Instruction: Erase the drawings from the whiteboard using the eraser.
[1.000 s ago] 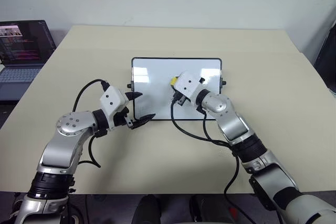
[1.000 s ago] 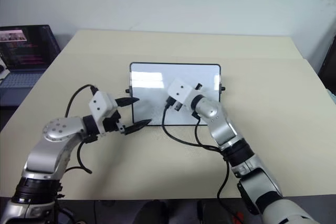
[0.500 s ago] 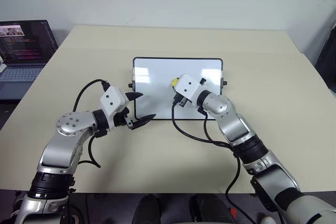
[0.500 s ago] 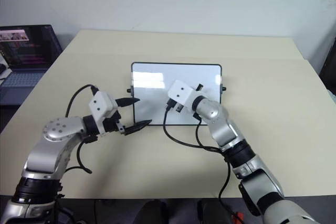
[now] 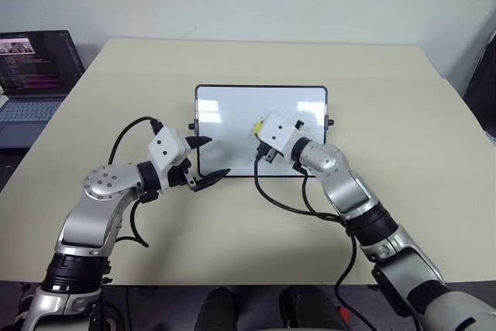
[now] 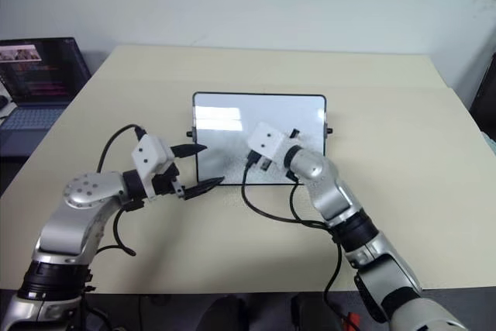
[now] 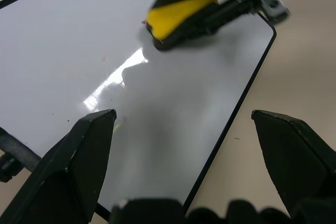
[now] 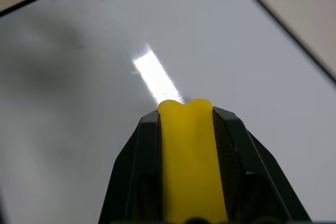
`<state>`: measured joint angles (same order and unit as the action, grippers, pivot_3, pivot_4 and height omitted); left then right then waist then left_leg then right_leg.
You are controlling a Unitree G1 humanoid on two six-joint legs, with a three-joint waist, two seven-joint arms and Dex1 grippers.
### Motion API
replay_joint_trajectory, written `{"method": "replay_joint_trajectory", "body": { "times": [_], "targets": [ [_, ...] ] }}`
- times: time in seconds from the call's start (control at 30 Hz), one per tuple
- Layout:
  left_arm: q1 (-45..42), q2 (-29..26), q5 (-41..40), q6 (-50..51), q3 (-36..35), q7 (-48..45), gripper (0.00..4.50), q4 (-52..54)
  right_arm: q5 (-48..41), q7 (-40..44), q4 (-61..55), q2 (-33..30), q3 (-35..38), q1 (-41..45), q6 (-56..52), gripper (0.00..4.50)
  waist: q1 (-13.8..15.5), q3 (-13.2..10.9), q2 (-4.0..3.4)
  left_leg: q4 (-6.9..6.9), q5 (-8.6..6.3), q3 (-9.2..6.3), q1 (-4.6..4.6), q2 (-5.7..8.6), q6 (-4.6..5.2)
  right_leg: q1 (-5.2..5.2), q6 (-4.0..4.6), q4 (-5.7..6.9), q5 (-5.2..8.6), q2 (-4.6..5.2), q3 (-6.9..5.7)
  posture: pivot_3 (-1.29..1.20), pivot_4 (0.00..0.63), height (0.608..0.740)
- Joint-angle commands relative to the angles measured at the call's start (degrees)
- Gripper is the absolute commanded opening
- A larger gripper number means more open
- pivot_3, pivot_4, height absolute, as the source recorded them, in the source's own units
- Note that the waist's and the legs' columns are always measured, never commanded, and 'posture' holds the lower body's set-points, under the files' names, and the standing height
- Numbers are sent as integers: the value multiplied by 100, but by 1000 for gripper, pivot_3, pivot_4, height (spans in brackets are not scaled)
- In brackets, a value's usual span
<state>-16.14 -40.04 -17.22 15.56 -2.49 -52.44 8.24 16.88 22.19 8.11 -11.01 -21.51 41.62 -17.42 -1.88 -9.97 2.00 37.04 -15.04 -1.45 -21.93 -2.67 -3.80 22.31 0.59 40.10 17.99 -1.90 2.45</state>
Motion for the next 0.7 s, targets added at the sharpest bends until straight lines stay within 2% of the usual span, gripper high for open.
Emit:
{"method": "replay_joint_trajectory", "body": {
  "times": [0.03, 0.43, 0.7],
  "targets": [
    [-71, -10, -20, -63, -30, -15, 4500, 83, 78, -215, 34, 22, 176, 130, 134, 997, 1, 0, 0, -1, 0, -1, -2, -1, 0, 0, 0, -4, 0, 0, 0, 0, 150, 740],
    [-142, 24, -17, -58, 1, -50, 4500, 36, 113, 804, -369, -436, -218, -317, -501, 997, 1, 1, 1, -1, 0, -1, 5, -1, 1, -5, 0, -3, 0, 0, 0, 0, 150, 740],
    [-165, 59, -11, -48, 32, -71, 4500, 26, 188, 108, -231, -162, 1, -23, -30, 997, -14, 0, 0, 0, 0, 1, 5, -1, 1, -3, 0, 1, 0, -1, 0, 0, 150, 740]
  ]
}}
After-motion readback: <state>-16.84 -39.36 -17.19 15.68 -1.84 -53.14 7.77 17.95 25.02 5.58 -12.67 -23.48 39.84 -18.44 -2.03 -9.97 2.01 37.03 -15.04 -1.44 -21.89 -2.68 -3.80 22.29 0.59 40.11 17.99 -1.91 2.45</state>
